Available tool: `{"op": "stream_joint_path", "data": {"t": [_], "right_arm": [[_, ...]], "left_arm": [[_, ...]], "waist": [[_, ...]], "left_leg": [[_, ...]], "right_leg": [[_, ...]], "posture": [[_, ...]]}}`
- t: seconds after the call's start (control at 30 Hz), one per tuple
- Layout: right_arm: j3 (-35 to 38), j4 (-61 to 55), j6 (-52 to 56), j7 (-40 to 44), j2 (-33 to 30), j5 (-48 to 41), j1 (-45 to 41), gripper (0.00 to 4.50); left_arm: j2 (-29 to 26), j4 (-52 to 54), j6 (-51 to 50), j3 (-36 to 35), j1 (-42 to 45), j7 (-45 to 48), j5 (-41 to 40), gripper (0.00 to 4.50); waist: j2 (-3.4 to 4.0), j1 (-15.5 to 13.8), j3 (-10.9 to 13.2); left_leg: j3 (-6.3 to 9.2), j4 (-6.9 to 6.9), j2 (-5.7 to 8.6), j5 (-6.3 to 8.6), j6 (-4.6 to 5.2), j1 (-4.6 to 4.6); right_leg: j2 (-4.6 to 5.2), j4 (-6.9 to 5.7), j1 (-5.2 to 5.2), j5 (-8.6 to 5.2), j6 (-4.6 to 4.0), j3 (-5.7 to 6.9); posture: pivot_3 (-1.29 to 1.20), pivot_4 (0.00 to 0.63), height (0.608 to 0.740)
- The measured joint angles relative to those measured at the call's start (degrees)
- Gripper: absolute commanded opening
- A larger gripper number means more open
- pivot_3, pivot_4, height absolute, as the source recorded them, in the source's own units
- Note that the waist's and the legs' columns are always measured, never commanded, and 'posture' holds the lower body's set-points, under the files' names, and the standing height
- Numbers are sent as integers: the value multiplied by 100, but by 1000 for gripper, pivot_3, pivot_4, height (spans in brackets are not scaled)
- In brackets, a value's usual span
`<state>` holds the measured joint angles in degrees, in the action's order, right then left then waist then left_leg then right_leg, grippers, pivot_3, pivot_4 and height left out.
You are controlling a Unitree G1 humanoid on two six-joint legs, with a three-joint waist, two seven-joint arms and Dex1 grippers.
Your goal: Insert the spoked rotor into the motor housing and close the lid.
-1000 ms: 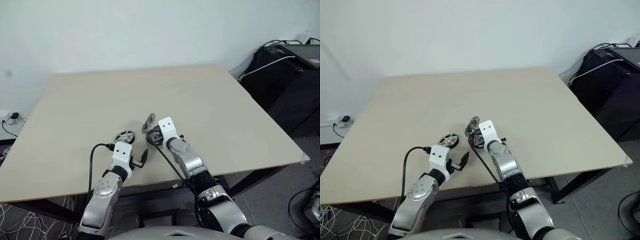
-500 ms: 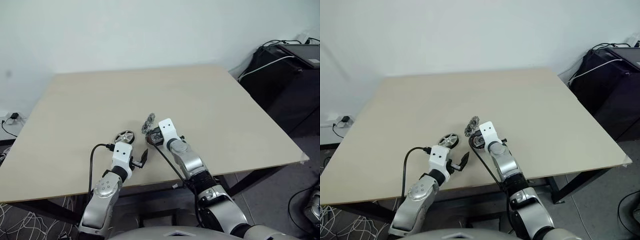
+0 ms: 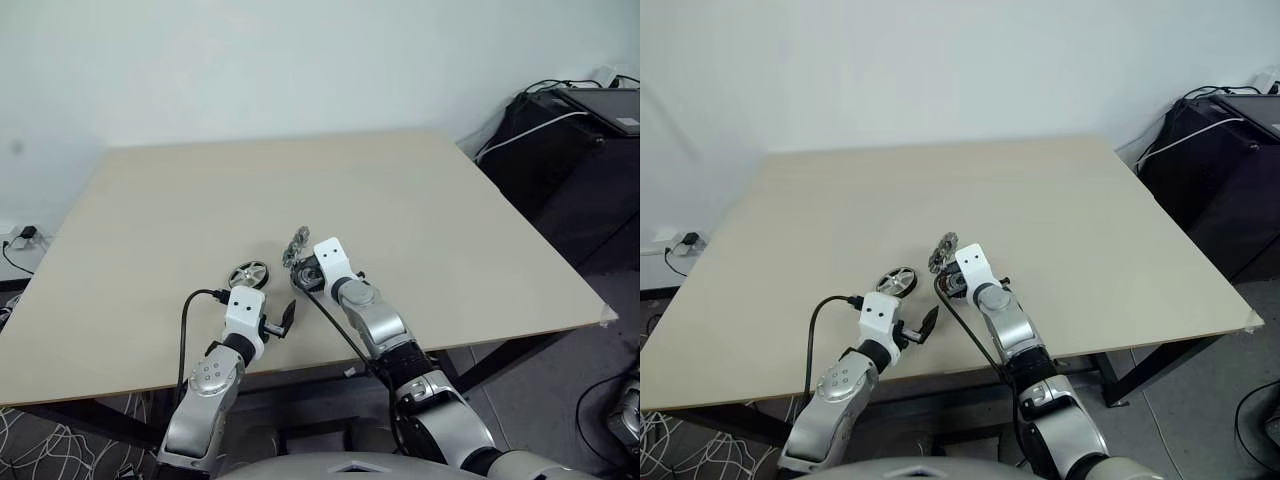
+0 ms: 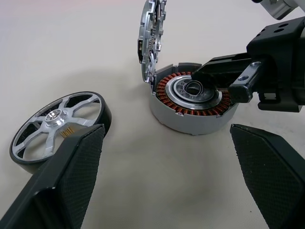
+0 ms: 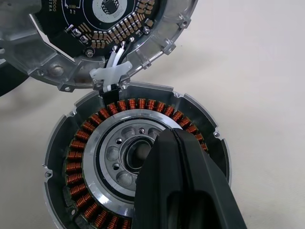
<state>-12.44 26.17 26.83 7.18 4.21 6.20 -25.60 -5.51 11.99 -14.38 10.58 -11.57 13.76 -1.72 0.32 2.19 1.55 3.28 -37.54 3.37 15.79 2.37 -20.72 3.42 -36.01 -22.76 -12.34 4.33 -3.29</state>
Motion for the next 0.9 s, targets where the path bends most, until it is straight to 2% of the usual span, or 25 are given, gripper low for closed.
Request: {"op": "stream_joint_path", "data": {"t": [0.4,0.63,0.9], "right_arm": [[48,-43,-516,-451,3,61,40,34],[-134,-195,-396,4,28,7,185,34],[-170,-200,-255,121,37,-6,186,34]], "left_arm": [[2,-9,5,3,2,2,0,4500],[3,-9,5,4,4,1,1,4500],[3,-9,2,4,3,-2,2,4500]], "waist": [[0,-1,0],[0,-2,0],[0,-6,0]], "left_leg": [[1,0,0,-1,-1,0],[2,0,0,-1,-1,0],[5,0,0,-1,-2,0]], "right_leg": [[0,-1,0,0,0,1],[0,-1,1,0,-1,2],[0,-1,1,-1,-1,5]], "posture": [[0,0,740],[0,0,740],[0,0,740]]}}
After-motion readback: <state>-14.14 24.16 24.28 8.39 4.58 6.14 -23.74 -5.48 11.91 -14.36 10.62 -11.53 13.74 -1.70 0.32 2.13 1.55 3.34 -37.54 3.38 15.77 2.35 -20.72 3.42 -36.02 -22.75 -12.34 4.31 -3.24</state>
